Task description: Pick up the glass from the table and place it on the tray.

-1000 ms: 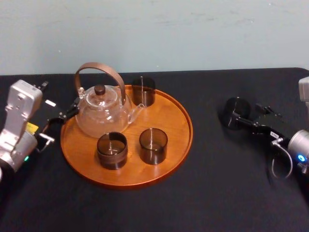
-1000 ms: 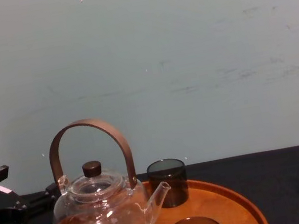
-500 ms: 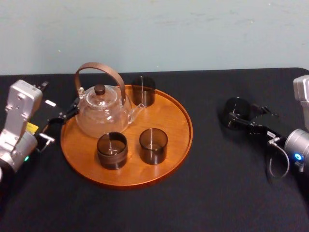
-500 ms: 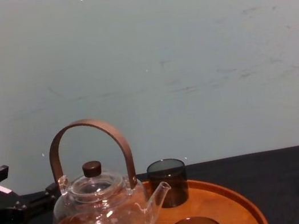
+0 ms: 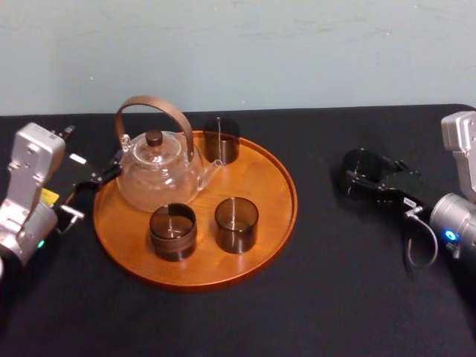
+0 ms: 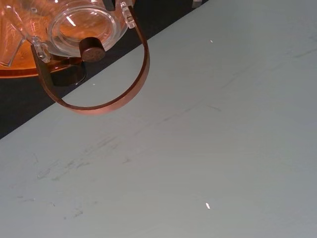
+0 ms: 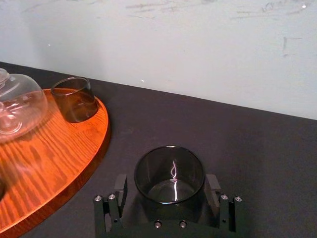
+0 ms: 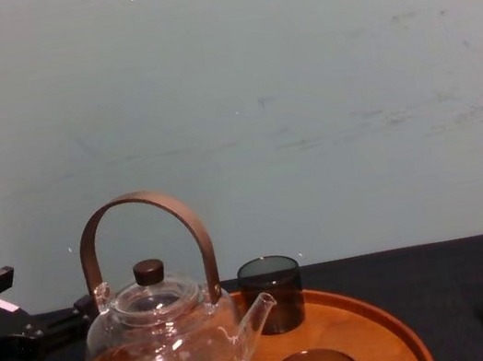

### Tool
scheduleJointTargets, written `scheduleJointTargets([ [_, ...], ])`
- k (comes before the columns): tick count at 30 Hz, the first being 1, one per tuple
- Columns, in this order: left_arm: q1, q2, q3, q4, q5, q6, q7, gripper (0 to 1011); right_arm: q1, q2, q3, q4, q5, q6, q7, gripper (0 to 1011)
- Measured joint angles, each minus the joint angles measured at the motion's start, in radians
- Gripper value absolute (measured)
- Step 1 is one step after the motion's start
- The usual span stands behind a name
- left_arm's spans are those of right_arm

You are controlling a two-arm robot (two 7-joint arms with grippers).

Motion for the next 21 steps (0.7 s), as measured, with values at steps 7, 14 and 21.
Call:
scheduleJointTargets([
  [7, 0.000, 0.000, 0.000, 0.000, 0.000, 0.000, 0.000, 1001, 0.024, -0.011, -0.004, 0.039, -0.012, -0.006, 0.001, 1002],
  [14, 0.000, 0.000, 0.000, 0.000, 0.000, 0.000, 0.000, 1001, 0.048, -0.023, -0.006, 0.069, -0.020, -0.015, 0.006, 1002],
  [21, 0.000, 0.000, 0.000, 0.000, 0.000, 0.000, 0.000, 1001, 0.069, -0.036, -0.011, 0.098, -0.031, -0.025, 0.013, 1002],
])
